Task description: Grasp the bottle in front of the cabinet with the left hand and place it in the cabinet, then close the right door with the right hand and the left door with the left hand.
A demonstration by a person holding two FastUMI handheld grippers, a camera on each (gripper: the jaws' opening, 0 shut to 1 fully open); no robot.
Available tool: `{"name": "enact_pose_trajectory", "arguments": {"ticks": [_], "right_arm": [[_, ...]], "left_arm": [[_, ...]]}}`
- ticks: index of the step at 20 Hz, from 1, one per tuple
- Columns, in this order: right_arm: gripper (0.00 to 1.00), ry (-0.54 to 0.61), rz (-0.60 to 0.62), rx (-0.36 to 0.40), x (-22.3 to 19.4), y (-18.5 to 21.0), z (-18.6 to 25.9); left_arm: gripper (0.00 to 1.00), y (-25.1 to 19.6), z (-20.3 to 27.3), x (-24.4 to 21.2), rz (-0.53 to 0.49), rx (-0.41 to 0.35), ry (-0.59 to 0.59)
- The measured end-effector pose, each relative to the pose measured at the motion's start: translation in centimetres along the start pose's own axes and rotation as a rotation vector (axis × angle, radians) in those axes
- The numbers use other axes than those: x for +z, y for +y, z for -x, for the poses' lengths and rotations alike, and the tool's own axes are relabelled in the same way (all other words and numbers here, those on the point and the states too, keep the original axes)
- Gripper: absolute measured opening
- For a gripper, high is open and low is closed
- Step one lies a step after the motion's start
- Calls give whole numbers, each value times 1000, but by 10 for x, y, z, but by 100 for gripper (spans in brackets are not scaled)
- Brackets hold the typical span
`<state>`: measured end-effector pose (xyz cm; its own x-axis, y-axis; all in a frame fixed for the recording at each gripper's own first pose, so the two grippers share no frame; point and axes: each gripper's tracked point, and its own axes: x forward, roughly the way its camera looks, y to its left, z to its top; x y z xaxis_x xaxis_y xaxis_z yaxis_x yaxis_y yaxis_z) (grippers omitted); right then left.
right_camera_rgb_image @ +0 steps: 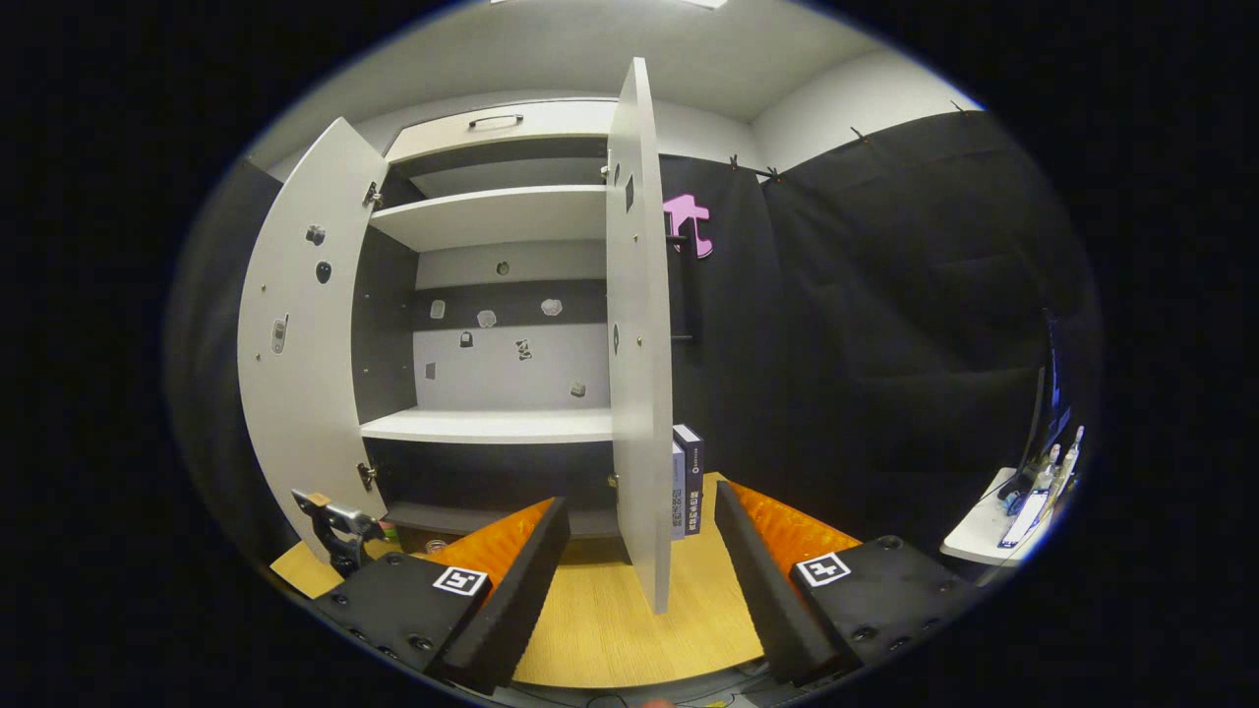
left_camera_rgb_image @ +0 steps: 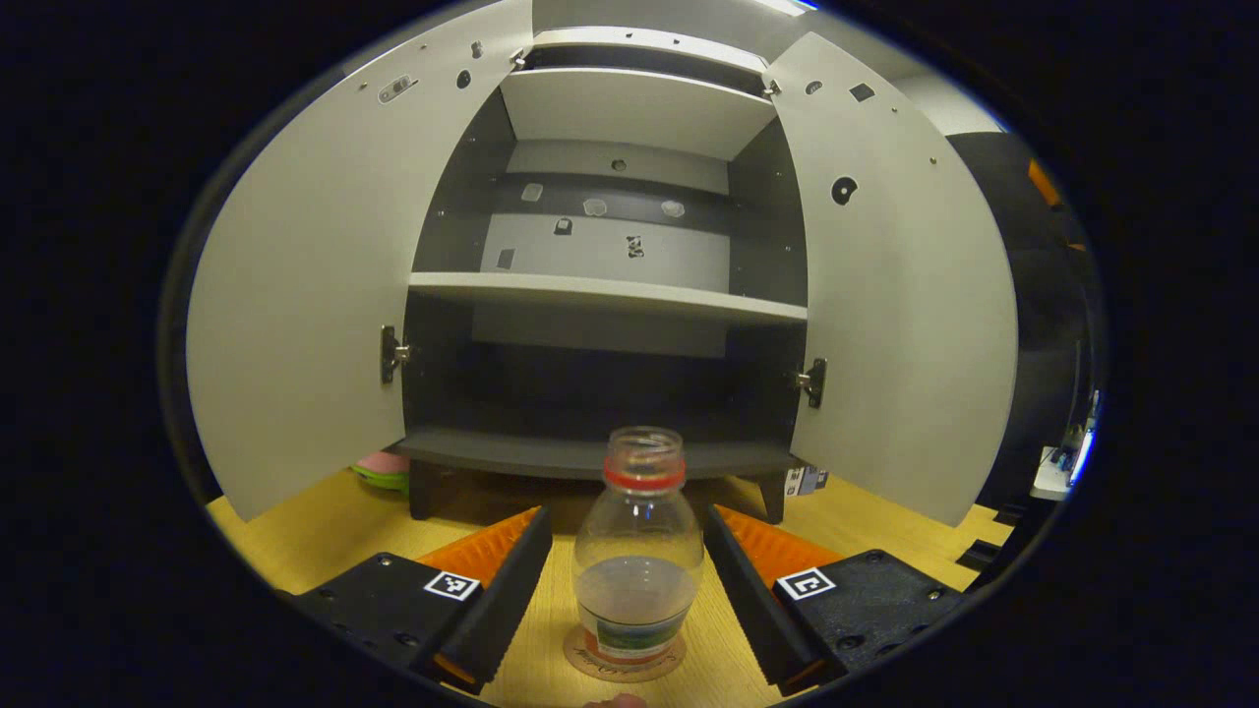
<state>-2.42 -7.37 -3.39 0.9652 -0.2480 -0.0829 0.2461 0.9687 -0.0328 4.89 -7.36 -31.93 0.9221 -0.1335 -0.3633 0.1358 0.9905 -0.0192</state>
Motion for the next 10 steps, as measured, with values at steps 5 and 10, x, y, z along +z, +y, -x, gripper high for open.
{"name": "enact_pose_trajectory", "arguments": {"ticks": [5,10], "right_arm": [[98,55,-16,34,-19,16,-4],[98,65,-5,57,-25,25,-4]], "left_arm": [[94,-5,7,-22,-43,-16,3],[74,-6,24,12,-28,-64,1]]}}
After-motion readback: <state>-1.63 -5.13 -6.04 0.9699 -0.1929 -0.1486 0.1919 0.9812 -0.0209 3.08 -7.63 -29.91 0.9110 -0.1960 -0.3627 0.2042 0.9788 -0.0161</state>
